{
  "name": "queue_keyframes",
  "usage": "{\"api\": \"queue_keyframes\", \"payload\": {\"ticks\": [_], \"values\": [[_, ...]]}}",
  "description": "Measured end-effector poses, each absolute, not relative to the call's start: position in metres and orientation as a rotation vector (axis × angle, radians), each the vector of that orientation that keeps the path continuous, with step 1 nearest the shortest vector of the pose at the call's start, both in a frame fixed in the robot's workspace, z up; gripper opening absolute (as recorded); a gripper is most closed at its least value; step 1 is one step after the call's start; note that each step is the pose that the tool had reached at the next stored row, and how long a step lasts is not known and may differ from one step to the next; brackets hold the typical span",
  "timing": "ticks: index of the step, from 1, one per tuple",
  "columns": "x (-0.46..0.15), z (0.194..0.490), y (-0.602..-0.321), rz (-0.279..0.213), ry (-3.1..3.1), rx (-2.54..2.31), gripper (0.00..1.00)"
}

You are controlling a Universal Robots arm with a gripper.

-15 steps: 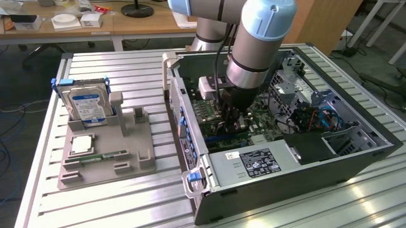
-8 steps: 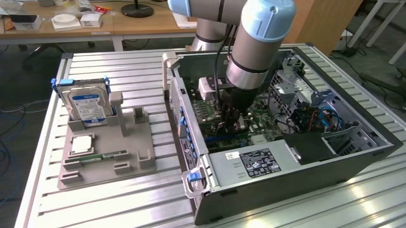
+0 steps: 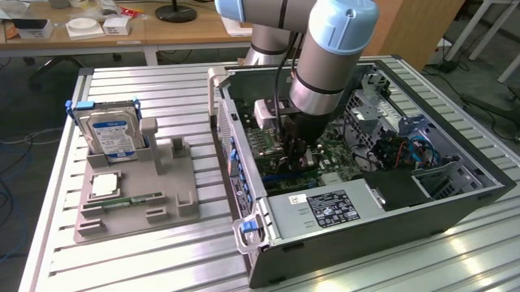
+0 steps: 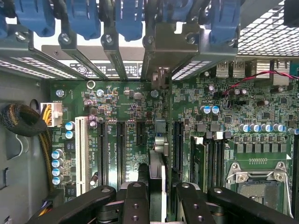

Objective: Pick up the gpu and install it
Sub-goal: 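Insert the gpu into the slot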

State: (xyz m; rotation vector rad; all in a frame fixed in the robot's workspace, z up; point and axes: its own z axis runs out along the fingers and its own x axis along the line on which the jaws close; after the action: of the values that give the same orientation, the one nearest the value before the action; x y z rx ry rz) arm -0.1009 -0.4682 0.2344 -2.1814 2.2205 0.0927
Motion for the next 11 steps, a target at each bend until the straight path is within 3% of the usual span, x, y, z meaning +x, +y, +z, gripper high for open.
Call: {"api": "queue_keyframes", "payload": {"ticks": [11], "values": [[-0.1013, 0.2366, -0.467, 0.084, 2.218, -2.18, 0.27]]}}
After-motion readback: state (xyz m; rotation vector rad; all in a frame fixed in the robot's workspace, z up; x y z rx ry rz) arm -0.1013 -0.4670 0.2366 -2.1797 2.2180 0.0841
